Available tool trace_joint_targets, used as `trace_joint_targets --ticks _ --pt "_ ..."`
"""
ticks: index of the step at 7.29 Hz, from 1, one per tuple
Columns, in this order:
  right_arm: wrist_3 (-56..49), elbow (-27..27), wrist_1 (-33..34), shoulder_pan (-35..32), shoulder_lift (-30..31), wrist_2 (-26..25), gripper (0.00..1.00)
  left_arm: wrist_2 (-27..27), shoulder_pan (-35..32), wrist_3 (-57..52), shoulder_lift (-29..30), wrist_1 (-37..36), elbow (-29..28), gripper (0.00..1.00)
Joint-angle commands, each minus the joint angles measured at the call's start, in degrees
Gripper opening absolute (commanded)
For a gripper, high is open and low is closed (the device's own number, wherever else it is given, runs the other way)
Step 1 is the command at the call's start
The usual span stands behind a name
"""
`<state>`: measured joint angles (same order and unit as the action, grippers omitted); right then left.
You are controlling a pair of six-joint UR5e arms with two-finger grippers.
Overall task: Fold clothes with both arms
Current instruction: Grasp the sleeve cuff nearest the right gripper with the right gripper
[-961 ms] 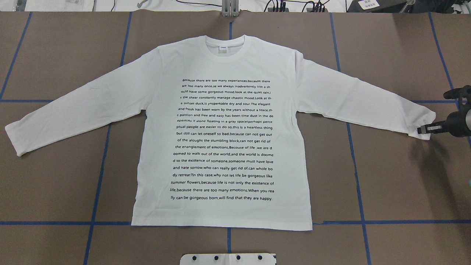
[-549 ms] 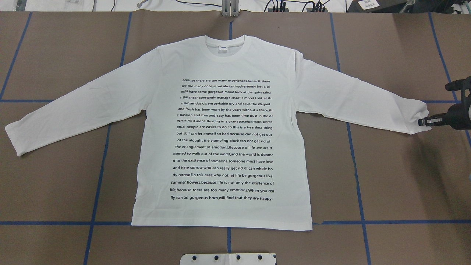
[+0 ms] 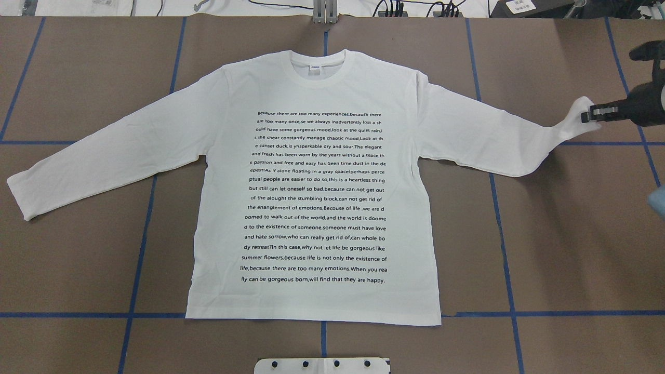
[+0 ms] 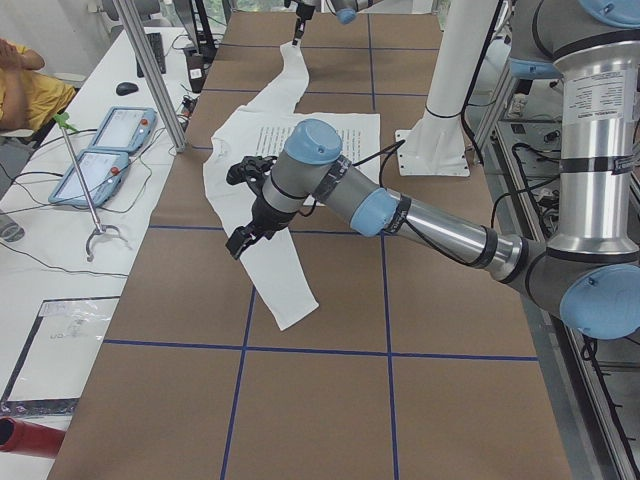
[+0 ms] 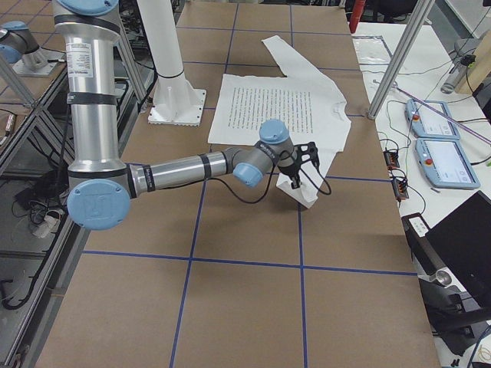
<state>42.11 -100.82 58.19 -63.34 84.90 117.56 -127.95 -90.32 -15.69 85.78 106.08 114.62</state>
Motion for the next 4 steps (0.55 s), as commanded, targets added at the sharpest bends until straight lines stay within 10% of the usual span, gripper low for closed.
trace_joint_targets --ticks 1,4 --pt "0.95 -1.05 24.49 9.21 -19.85 -11.22 0.0 0.07 -0.03 0.13 0.01 0.0 -0.36 1.0" --pt "10.96 4.46 33.83 18.22 -38.52 -24.5 0.0 0.07 -0.03 0.13 -0.08 -0.09 -0.71 1.0"
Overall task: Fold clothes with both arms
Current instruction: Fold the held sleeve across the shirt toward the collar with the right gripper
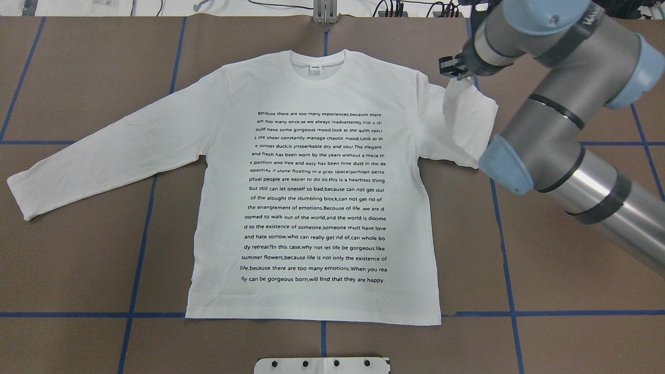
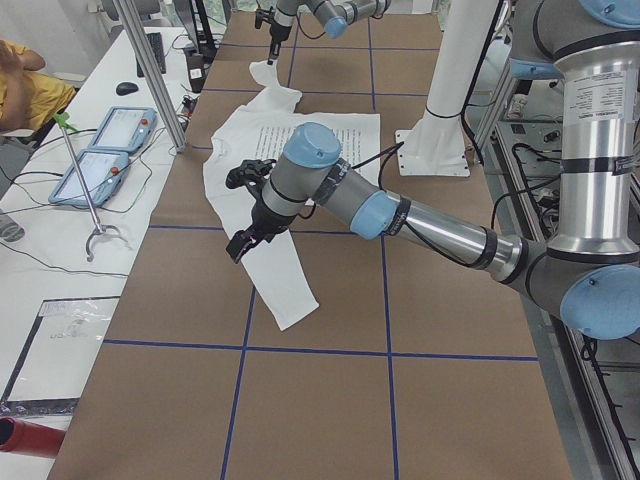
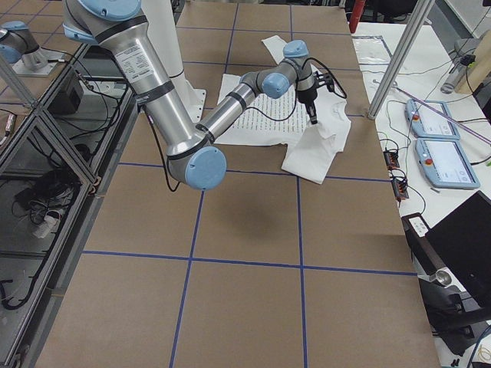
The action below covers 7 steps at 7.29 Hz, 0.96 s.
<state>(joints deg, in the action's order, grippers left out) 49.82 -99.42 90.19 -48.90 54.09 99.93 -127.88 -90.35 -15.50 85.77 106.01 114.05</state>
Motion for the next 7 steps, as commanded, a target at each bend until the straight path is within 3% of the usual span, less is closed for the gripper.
trace_joint_targets --ticks 1,2,4,5,7 --pt "8.92 9.09 1.83 5.82 -15.86 -10.07 0.0 0.09 -0.01 -0.15 -0.08 -0.02 -0.49 1.0" --pt "11.85 15.42 1.74 8.36 -22.56 -11.67 0.0 0.09 -0.01 -0.06 -0.08 -0.1 -0.75 1.0" --pt "19.73 26.76 -2.09 16.61 -29.62 -23.32 0.0 0.09 -0.09 -0.06 -0.25 -0.1 -1.11 1.0" --pt "20.92 32.39 -3.34 19.52 -33.66 -26.16 0.0 0.09 -0.09 -0.06 -0.25 -0.02 -1.63 1.0" --pt "21.99 34.82 -4.06 22.27 -34.75 -29.7 0.0 0.09 -0.44 -0.15 -0.25 -0.02 -1.99 1.0"
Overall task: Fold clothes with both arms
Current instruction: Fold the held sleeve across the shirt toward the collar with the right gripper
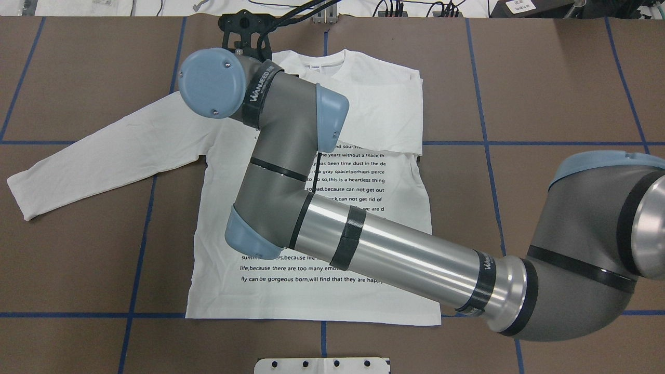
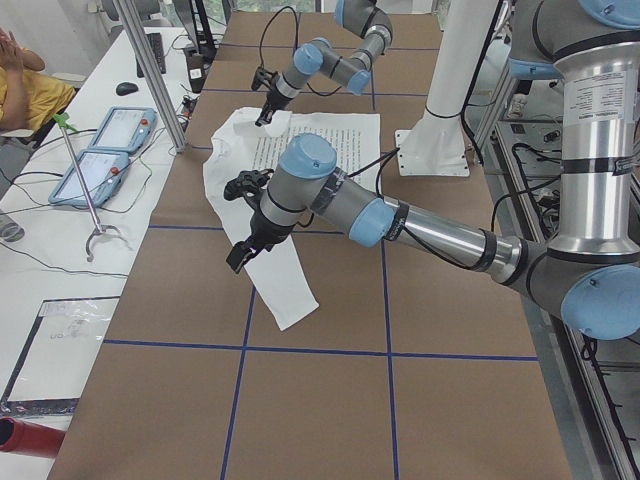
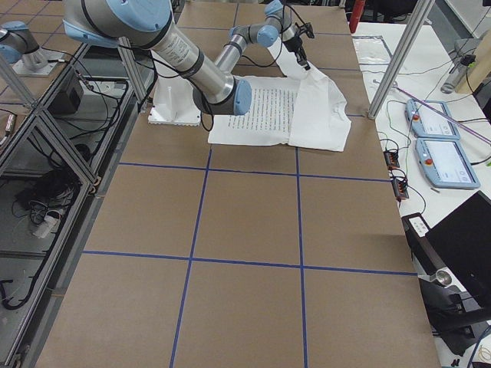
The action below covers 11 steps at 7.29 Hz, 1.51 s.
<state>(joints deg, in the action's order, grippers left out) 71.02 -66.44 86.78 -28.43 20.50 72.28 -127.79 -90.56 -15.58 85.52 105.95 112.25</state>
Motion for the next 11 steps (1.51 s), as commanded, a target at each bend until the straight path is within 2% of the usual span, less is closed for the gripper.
trace_joint_targets --ticks 1,2,3,4,5,6,7,8,9,11 --pt "0.78 3.49 -0.64 2.23 -3.16 -2.05 0.0 0.0 -0.31 -0.07 -0.18 0.05 -0.19 1.0" --pt "1.74 6.56 -0.64 2.94 -5.88 -2.14 0.0 0.0 -0.31 -0.07 -0.18 0.05 -0.28 1.0" --pt "3.32 7.46 -0.82 3.55 -6.69 -2.14 0.23 0.0 -0.31 -0.07 -0.1 0.05 -0.45 1.0" --pt "3.85 7.73 -0.82 4.08 -6.78 -2.75 0.99 0.0 -0.4 0.02 -0.1 0.05 -0.45 1.0" --pt "4.47 7.9 -0.82 4.0 -6.96 -2.06 1.0 0.0 -0.4 0.28 -0.1 -0.04 -0.45 1.0" --pt "4.56 7.73 -0.56 3.56 -6.96 1.25 1.0 0.0 -0.4 0.37 -0.01 -0.04 -0.89 1.0" --pt "4.74 7.21 0.32 1.12 -6.87 7.72 1.0 -0.09 -0.4 0.2 -0.01 -0.04 -0.81 1.0" --pt "4.04 5.55 1.72 -4.21 -5.22 16.49 1.0 -0.18 -0.4 0.19 0.25 0.13 -0.54 1.0" --pt "2.9 1.18 2.43 -8.61 -1.2 23.37 1.0 -0.44 -0.23 0.19 0.6 0.22 0.24 1.0" --pt "-11.88 -15.47 11.26 -17.14 10.56 30.95 1.0 -0.7 0.65 0.37 0.35 1.54 -0.45 1.0"
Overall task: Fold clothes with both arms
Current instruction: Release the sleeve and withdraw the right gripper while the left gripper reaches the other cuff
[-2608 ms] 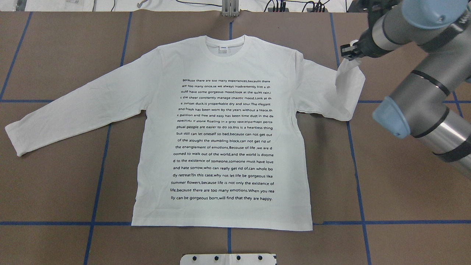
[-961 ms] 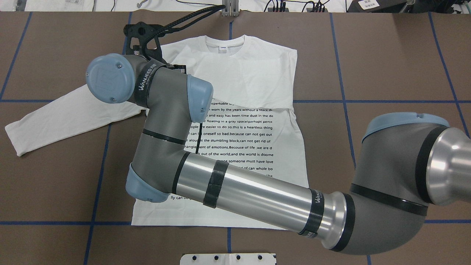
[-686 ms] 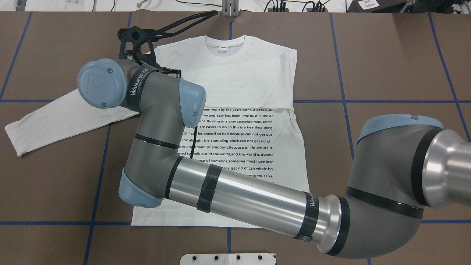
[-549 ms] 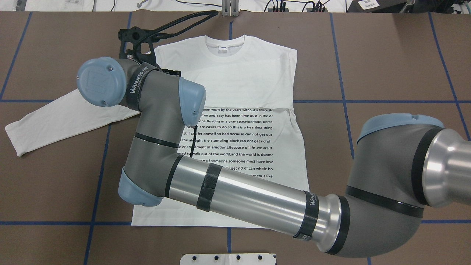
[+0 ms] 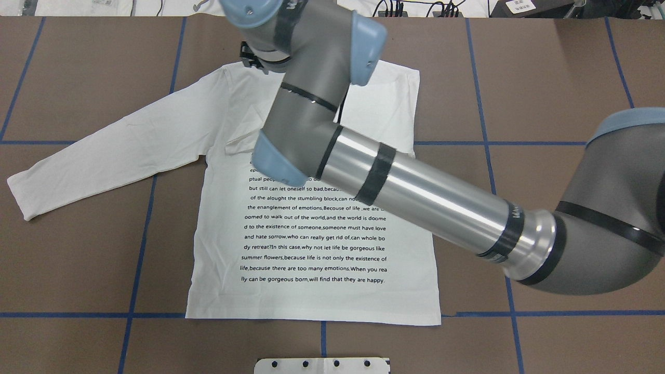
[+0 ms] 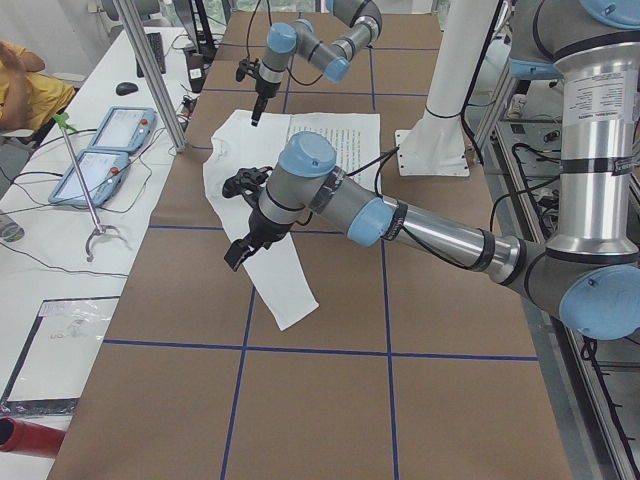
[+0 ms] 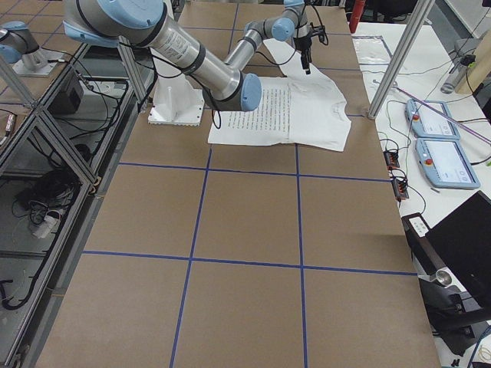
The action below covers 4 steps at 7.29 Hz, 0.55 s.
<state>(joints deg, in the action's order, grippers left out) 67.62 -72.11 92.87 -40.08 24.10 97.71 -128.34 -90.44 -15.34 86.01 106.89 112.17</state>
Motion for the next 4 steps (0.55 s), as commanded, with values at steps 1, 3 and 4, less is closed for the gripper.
trace_joint_targets --ticks 1,3,4 --pt "-16.99 -18.51 6.87 -10.23 15.54 10.61 1.0 -0.16 2.35 7.09 -0.4 0.77 -0.29 1.0" --pt "-39.13 -28.41 6.28 -21.04 32.0 20.37 1.0 0.54 10.16 22.03 -5.47 10.72 -0.98 1.0" --pt "-46.71 -32.01 4.71 -25.36 40.33 23.12 1.0 0.72 13.5 28.2 -9.5 19.23 -2.56 1.0"
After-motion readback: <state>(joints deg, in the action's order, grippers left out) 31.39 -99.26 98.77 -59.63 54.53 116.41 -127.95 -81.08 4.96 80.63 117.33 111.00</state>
